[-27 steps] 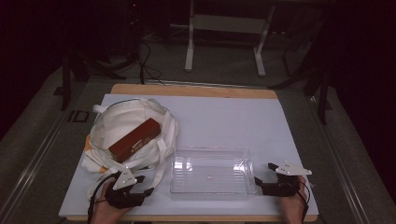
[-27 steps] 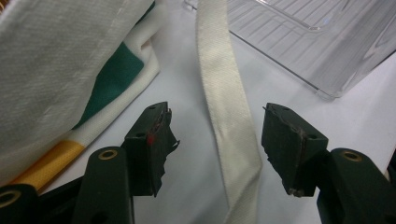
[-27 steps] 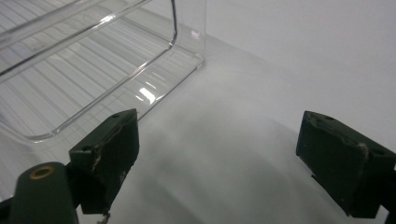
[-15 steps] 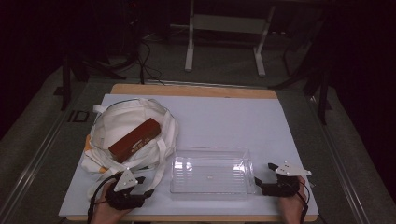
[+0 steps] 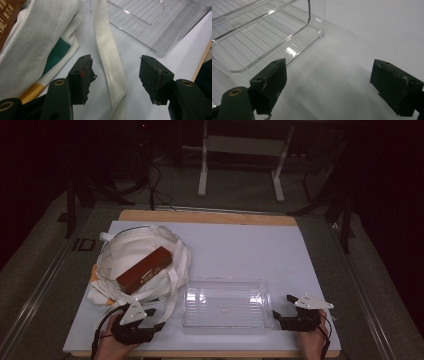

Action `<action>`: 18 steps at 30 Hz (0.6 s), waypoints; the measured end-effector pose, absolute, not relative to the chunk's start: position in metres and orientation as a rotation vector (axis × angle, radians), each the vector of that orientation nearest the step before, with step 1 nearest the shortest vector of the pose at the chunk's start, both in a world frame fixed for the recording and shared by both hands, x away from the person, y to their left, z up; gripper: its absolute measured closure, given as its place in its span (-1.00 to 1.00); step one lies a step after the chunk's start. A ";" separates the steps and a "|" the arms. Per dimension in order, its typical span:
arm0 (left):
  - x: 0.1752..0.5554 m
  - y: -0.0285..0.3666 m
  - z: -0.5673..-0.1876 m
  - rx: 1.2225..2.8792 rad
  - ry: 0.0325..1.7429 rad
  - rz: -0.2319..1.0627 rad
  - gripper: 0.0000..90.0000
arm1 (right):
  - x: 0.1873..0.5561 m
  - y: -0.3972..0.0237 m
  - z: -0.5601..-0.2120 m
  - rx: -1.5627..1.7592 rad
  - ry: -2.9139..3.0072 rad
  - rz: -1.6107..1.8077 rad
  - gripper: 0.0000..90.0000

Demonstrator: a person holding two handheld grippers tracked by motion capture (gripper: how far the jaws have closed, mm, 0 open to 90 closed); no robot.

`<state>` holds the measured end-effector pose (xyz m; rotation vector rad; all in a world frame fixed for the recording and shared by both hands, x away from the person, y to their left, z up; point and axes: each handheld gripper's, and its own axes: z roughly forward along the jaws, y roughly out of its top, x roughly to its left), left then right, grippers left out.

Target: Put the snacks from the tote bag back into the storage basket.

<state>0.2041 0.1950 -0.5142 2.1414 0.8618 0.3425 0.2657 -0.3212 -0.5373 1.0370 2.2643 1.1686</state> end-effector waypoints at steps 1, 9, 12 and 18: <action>0.204 0.195 -0.513 2.143 0.861 0.342 -0.02 | 0.266 -0.321 -0.537 1.035 2.265 1.168 -0.69; 0.202 0.194 -0.504 2.191 0.819 0.354 0.02 | 0.265 -0.321 -0.537 1.026 2.267 1.167 -0.69; 0.202 0.194 -0.500 2.200 0.809 0.363 0.02 | 0.265 -0.321 -0.537 1.023 2.268 1.167 -0.69; 0.203 0.195 -0.490 2.210 0.788 0.373 0.02 | 0.265 -0.321 -0.537 1.025 2.267 1.170 -0.69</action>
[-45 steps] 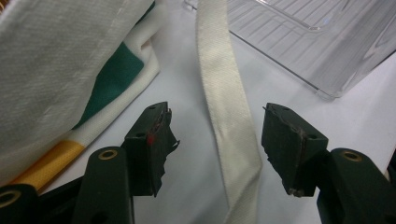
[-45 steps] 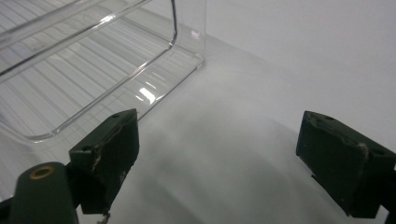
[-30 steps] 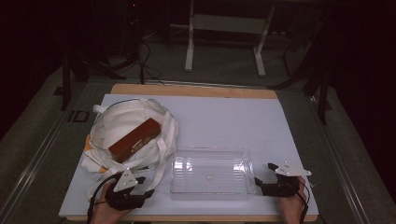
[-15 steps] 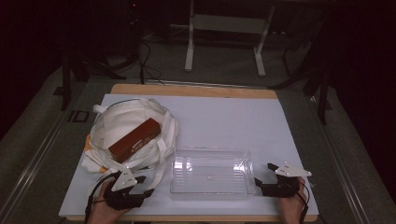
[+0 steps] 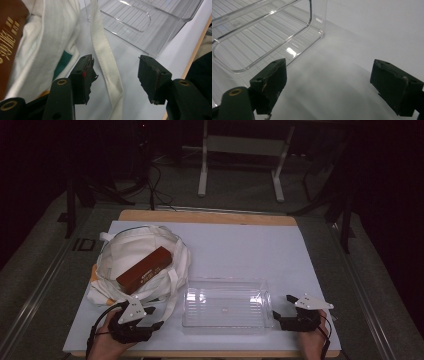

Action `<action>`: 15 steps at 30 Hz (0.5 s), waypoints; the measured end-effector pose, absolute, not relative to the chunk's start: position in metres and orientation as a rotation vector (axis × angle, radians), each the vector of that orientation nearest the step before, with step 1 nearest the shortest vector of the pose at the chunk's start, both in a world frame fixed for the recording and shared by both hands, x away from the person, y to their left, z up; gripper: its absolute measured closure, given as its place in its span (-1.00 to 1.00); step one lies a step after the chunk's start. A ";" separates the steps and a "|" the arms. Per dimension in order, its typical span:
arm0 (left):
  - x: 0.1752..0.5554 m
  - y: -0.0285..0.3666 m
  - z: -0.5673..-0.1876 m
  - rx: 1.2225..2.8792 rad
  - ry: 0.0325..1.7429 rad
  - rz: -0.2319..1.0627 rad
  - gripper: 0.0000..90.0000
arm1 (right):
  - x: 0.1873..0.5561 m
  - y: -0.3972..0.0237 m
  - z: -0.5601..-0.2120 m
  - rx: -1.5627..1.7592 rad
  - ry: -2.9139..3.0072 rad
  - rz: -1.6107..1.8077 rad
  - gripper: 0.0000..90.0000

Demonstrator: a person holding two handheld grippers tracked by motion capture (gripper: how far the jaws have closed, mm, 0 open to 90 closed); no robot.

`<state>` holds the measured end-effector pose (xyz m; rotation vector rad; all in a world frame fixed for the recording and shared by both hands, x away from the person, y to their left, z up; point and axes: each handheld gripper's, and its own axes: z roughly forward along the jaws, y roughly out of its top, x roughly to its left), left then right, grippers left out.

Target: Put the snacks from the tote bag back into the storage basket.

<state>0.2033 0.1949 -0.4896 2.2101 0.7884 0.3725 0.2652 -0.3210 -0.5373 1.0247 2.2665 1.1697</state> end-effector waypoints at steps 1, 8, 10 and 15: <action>0.203 0.195 -0.488 2.214 0.784 0.376 0.02 | 0.265 -0.321 -0.537 1.025 2.266 1.170 -0.69; 0.205 0.198 -0.477 2.221 0.765 0.394 0.02 | 0.266 -0.321 -0.537 1.025 2.269 1.173 -0.69; 0.206 0.199 -0.474 2.217 0.758 0.396 0.02 | 0.265 -0.321 -0.537 1.025 2.268 1.173 -0.69; 0.207 0.202 -0.465 2.225 0.742 0.415 0.02 | 0.265 -0.321 -0.537 1.024 2.269 1.172 -0.69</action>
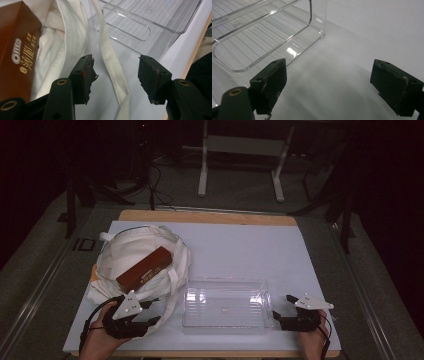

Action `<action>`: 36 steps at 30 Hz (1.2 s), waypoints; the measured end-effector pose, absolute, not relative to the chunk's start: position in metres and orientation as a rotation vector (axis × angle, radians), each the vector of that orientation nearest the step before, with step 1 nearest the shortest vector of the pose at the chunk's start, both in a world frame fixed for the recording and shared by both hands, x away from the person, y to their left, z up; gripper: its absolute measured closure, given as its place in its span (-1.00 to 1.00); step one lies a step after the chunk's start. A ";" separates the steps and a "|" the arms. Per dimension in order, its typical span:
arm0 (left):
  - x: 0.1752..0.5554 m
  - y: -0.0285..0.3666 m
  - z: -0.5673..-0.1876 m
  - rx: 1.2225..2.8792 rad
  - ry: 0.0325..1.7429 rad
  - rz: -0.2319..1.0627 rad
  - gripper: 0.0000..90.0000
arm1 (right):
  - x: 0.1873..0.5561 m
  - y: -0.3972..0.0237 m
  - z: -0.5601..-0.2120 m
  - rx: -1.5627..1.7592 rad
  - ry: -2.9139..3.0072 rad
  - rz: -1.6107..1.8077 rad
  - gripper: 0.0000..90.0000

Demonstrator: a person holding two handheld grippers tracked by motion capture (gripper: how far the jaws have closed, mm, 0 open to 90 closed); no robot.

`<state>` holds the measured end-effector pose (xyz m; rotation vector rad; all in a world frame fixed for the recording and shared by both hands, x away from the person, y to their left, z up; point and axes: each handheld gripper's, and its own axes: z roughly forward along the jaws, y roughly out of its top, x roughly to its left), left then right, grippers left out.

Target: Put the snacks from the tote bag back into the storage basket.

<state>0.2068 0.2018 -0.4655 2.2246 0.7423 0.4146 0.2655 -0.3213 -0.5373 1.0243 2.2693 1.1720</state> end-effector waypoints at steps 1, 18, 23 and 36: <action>0.207 0.202 -0.464 2.219 0.740 0.417 0.02 | 0.266 -0.321 -0.537 1.025 2.270 1.172 -0.69; 0.215 0.207 -0.444 2.228 0.712 0.466 0.03 | 0.265 -0.322 -0.537 1.018 2.269 1.182 -0.69; 0.220 0.210 -0.441 2.226 0.716 0.479 0.05 | 0.265 -0.322 -0.537 1.019 2.269 1.183 -0.69; 0.229 0.217 -0.431 2.223 0.729 0.503 0.07 | 0.265 -0.322 -0.537 1.017 2.269 1.184 -0.69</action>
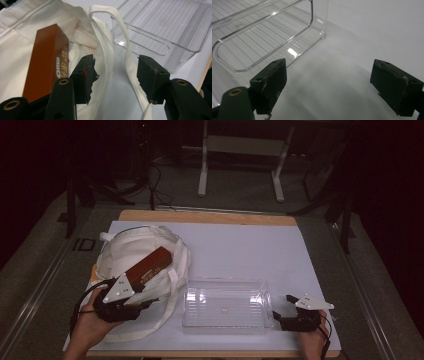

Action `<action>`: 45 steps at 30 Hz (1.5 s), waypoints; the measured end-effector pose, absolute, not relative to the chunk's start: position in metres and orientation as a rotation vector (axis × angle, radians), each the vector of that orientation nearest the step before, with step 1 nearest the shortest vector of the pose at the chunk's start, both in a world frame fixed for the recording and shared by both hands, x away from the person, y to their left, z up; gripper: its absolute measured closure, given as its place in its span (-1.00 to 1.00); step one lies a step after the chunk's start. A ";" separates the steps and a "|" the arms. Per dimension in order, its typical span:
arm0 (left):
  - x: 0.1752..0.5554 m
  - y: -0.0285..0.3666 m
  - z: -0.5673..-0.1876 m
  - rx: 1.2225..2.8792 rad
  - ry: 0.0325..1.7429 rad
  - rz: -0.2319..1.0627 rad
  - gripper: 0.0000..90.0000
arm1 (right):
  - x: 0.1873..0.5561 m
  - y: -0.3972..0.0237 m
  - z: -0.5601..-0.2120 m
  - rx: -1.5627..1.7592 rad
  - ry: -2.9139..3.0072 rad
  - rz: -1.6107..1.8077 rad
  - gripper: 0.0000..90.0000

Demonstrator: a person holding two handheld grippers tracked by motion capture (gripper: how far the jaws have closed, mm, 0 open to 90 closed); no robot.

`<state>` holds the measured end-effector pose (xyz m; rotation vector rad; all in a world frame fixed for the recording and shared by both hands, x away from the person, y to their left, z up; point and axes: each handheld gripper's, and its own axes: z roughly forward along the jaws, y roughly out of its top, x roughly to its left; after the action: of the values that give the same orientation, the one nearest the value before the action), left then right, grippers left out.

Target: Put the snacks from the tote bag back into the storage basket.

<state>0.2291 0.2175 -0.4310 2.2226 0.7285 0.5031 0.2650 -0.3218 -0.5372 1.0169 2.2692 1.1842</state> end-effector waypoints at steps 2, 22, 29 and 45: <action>0.231 0.219 -0.430 2.227 0.733 0.507 0.07 | 0.265 -0.322 -0.537 1.018 2.269 1.185 -0.69; 0.253 0.236 -0.429 2.253 0.806 0.537 0.06 | 0.265 -0.322 -0.537 1.020 2.268 1.187 -0.69; 0.262 0.243 -0.430 2.257 0.841 0.546 0.06 | 0.265 -0.322 -0.537 1.020 2.267 1.190 -0.69; 0.281 0.256 -0.435 2.275 0.919 0.526 0.03 | 0.265 -0.322 -0.537 1.020 2.265 1.193 -0.69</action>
<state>0.2813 0.2558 -0.4349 2.2753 0.9186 0.5258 0.2647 -0.3224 -0.5369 1.0202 2.2646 1.1932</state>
